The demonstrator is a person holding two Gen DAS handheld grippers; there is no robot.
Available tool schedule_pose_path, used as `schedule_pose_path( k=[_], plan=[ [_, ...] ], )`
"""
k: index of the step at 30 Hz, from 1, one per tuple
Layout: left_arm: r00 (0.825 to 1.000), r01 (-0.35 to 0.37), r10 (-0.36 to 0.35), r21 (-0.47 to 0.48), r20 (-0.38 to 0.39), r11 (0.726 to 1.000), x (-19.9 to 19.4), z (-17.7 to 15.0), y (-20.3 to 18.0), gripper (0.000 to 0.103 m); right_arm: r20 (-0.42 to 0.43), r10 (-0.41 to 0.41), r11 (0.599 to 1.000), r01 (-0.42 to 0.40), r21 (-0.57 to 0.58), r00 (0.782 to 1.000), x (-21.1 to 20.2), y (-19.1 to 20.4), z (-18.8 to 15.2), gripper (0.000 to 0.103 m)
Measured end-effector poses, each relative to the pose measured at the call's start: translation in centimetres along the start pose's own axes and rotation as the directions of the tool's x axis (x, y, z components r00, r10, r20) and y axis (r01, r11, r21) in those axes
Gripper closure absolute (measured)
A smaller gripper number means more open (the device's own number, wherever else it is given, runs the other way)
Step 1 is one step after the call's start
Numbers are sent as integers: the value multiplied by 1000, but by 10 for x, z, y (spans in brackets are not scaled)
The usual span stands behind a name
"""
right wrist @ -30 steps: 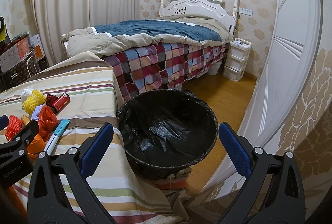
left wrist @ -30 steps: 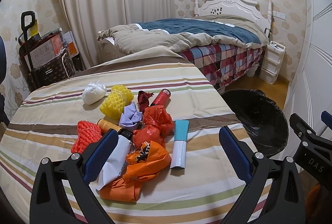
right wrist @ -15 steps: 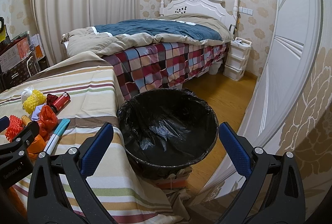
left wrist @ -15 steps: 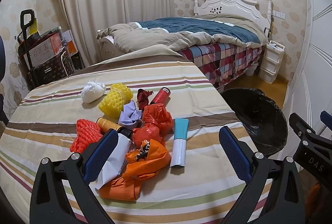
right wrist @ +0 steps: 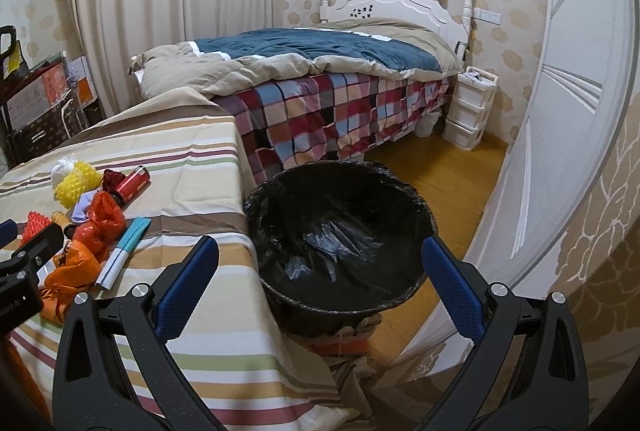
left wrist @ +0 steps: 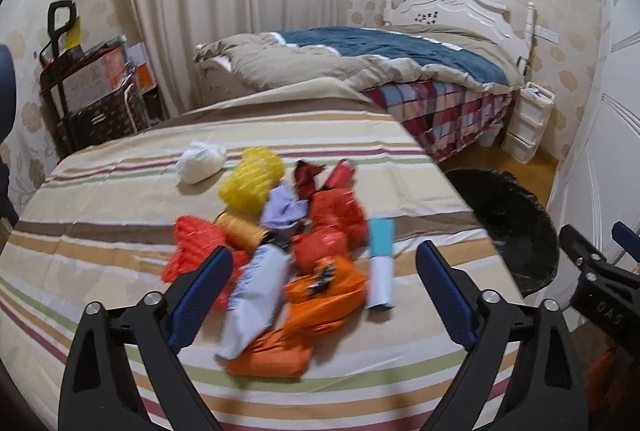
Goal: Collect trash
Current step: 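Reach the left tool to the red mesh net bag and grasp it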
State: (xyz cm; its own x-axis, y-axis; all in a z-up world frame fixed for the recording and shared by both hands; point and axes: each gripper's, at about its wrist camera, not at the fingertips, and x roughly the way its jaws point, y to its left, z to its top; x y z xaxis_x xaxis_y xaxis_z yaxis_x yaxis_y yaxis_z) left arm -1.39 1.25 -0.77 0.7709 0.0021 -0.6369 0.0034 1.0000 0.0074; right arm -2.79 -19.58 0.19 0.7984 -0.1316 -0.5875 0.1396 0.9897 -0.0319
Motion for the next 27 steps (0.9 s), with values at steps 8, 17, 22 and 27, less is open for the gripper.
schedule_pose_path(
  k=[8, 17, 22, 27],
  plan=[
    [998, -42, 40, -42, -49, 998, -2, -10, 49, 27, -22, 59, 998, -59, -29, 998, 0, 25, -3, 5],
    [995, -95, 91, -88, -51, 991, -12, -17, 94, 30, -70, 148, 983, -155, -95, 986, 1, 65, -11, 22],
    [993, -104, 97, -110, -65, 988, -7, -14, 107, 30, -75, 165, 978, -173, -114, 983, 0, 76, -10, 22],
    [993, -94, 84, -114, -86, 989, 5, -11, 106, 22, -75, 191, 970, -199, -137, 979, 4, 93, -3, 22]
  ],
)
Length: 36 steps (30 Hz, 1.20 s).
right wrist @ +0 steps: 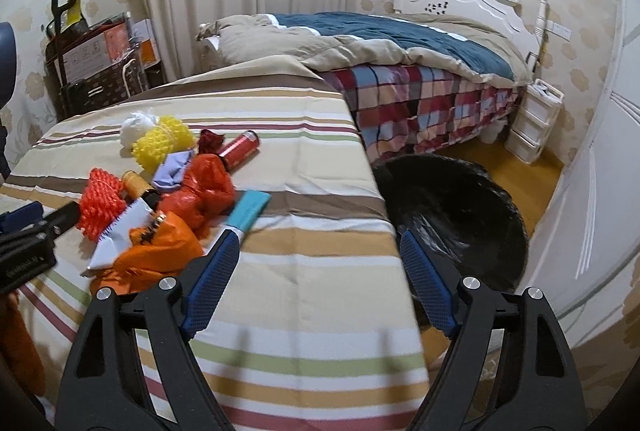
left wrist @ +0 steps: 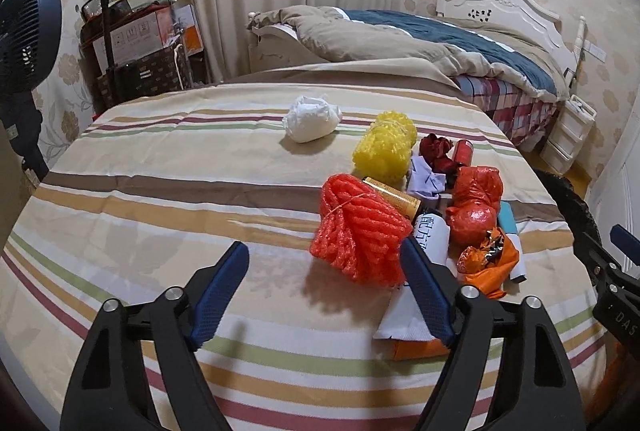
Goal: Collect trash
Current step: 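Reach the left tool to the red mesh net bag and grasp it, then grasp the orange plastic bag with the right tool while the left tool holds the mesh bag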
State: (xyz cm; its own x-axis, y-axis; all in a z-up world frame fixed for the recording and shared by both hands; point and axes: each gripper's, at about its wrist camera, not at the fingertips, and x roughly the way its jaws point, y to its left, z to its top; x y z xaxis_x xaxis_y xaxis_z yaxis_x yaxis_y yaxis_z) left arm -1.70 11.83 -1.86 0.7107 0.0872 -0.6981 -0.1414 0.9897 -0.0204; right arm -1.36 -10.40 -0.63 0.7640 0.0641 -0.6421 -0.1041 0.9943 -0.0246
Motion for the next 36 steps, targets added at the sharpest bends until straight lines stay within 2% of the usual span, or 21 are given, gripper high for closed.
schedule_pose_path(
  k=[5, 13, 15, 17, 20, 25, 36],
  plan=[
    [1000, 10, -10, -18, -6, 1000, 7, 7, 1, 18, -3, 17, 1000, -17, -6, 1000, 7, 9, 6, 22],
    [998, 43, -43, 2, -52, 999, 28, 16, -4, 18, -14, 26, 1000, -26, 0, 1000, 18, 14, 13, 22],
    [996, 69, -70, -11, -64, 998, 30, 16, -2, 21, -17, 28, 1000, -28, -2, 999, 19, 14, 12, 22],
    [992, 98, -99, -13, -79, 995, 33, 14, -1, 37, -21, 31, 1000, -31, -4, 999, 20, 16, 12, 22],
    [985, 134, -137, -35, -102, 990, 38, 11, 2, 45, -27, 32, 999, -32, -5, 999, 20, 17, 11, 22],
    [986, 141, -143, -32, -88, 989, 32, 8, 6, 53, -40, 35, 999, -35, -3, 999, 23, 17, 9, 22],
    [992, 108, -109, -32, -55, 994, 7, -3, 27, 55, -31, 69, 997, -69, -25, 997, 10, 33, 4, 22]
  ],
)
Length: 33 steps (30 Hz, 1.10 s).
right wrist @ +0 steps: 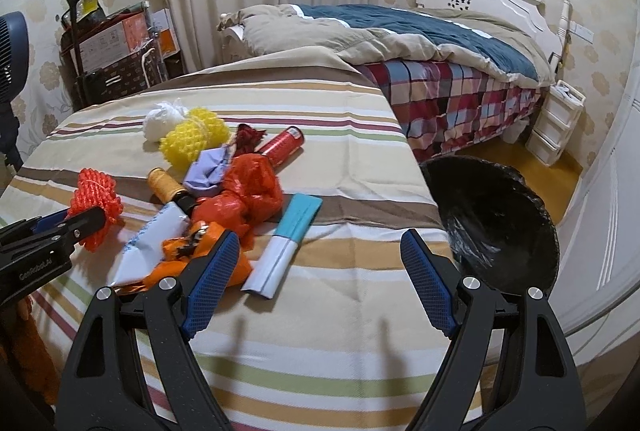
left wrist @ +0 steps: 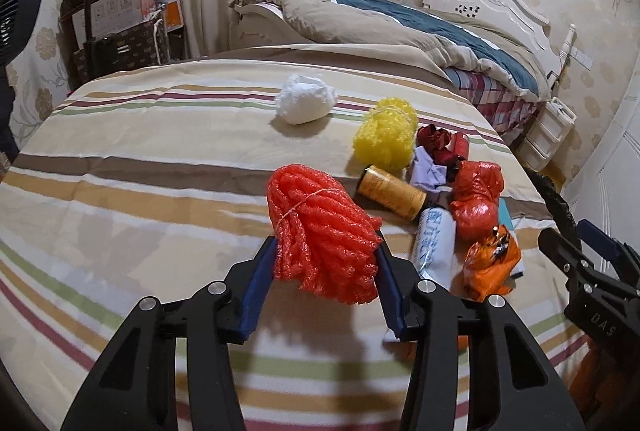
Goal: Collect trash
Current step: 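Grasp the orange plastic bag with the right tool while the left tool holds the mesh bag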
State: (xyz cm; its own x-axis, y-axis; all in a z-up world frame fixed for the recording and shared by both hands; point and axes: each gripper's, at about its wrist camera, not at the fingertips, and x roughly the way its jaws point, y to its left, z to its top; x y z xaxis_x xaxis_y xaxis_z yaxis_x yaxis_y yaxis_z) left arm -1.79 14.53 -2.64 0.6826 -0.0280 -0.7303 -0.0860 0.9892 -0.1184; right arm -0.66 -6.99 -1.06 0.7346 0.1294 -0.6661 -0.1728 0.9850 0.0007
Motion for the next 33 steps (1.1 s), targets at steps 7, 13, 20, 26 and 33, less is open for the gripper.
schedule_pose_path(
  k=[7, 13, 20, 26, 33],
  plan=[
    [999, -46, 46, -11, 20, 999, -17, -13, 19, 55, -9, 57, 997, -57, -45, 998, -4, 25, -4, 22],
    [996, -85, 85, -11, 30, 996, -22, -21, 30, 55, -28, 84, 992, -87, -94, 996, 2, 50, -7, 22],
    [996, -84, 85, -28, 33, 996, -22, -25, 36, 55, -78, 106, 989, -113, -97, 991, 14, 59, -13, 35],
    [996, -72, 73, -26, 42, 997, -26, -27, 33, 55, -83, 126, 985, -134, -107, 989, 12, 65, -15, 49],
    [996, -54, 55, -19, 64, 998, -34, -26, 25, 55, -47, 143, 984, -147, -101, 989, -4, 62, -12, 50]
  ],
)
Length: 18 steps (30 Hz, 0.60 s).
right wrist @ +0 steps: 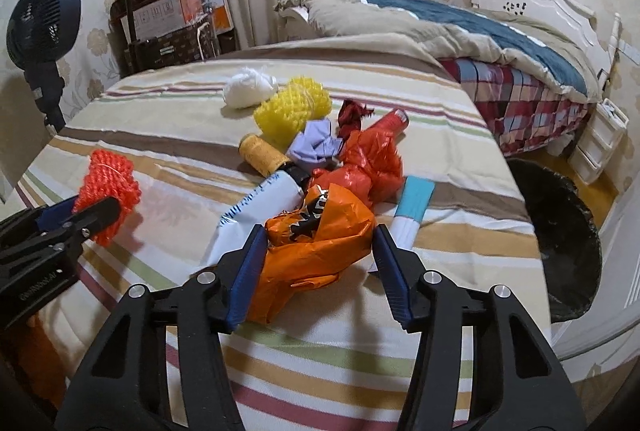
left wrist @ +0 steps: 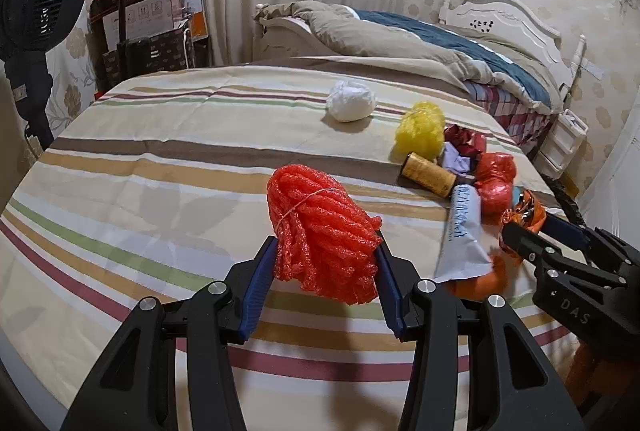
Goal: Collect trash
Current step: 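Grasp the orange plastic bag with the right tool while the left tool holds the mesh bag, then carry both bags over the black bin and open both tools to drop them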
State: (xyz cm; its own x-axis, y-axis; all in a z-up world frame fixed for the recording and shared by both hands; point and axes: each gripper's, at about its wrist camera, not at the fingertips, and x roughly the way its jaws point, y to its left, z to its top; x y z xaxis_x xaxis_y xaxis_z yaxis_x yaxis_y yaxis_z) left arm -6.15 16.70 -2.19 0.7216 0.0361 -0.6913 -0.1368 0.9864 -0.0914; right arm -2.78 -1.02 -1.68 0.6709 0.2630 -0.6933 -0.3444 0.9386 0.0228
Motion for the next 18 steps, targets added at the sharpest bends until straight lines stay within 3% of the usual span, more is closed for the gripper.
schedule_pose_path(
  k=[8, 18],
  plan=[
    [998, 47, -48, 35, 43, 998, -11, 5, -27, 55, 59, -38, 999, 36, 39, 998, -28, -23, 2, 50],
    [979, 168, -181, 143, 88, 975, -10, 26, -105, 55, 102, -185, 972, 167, 163, 977, -49, -103, 2, 50]
  ],
)
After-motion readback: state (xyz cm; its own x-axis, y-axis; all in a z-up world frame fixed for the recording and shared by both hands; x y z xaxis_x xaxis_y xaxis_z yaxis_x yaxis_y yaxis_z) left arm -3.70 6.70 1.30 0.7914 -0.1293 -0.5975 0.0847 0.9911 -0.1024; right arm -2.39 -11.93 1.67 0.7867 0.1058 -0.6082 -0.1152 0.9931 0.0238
